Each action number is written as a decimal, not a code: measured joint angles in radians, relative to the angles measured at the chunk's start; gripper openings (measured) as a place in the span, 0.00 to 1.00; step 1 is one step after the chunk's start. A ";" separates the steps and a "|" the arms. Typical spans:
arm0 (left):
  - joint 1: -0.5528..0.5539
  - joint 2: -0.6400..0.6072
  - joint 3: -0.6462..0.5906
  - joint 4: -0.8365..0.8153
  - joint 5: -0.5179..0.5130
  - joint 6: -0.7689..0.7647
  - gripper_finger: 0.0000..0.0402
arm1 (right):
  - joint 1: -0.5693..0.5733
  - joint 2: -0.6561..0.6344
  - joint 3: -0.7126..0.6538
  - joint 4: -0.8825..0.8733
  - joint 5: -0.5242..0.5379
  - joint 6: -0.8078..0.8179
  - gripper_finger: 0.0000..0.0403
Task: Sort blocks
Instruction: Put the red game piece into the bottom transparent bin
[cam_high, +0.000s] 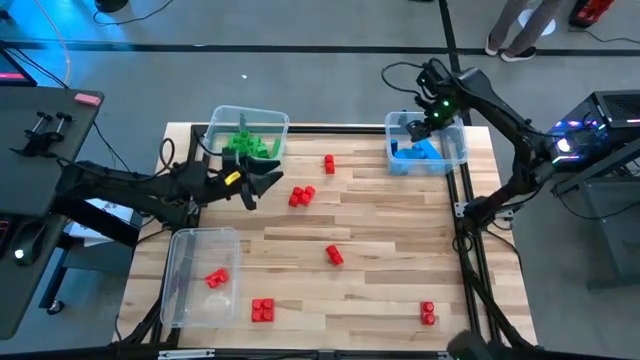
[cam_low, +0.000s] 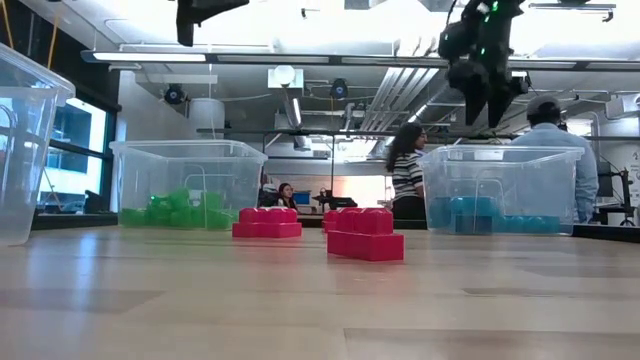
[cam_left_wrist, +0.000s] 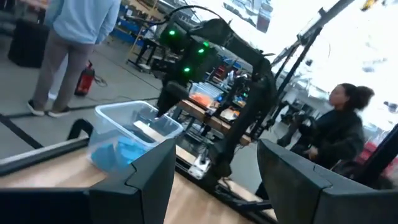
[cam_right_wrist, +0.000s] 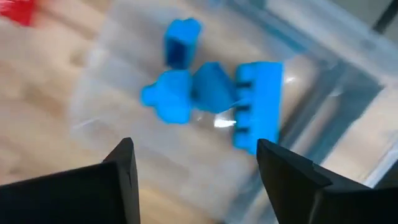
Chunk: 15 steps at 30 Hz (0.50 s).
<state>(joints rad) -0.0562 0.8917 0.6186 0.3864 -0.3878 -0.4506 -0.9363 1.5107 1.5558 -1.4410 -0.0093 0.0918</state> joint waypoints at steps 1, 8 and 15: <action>0.011 0.000 0.000 -0.002 0.019 0.023 0.53 | 0.014 -0.019 0.000 -0.009 -0.024 0.018 0.51; 0.102 0.000 0.000 -0.029 0.151 0.087 0.53 | 0.282 -0.171 0.000 0.023 -0.124 0.321 0.50; 0.198 0.000 0.000 -0.078 0.265 0.088 0.53 | 0.852 -0.170 0.001 0.121 0.037 0.735 0.49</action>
<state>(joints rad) 0.1417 0.8920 0.6186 0.3084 -0.1226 -0.3630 -0.0842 1.3406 1.5566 -1.3202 0.0273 0.8264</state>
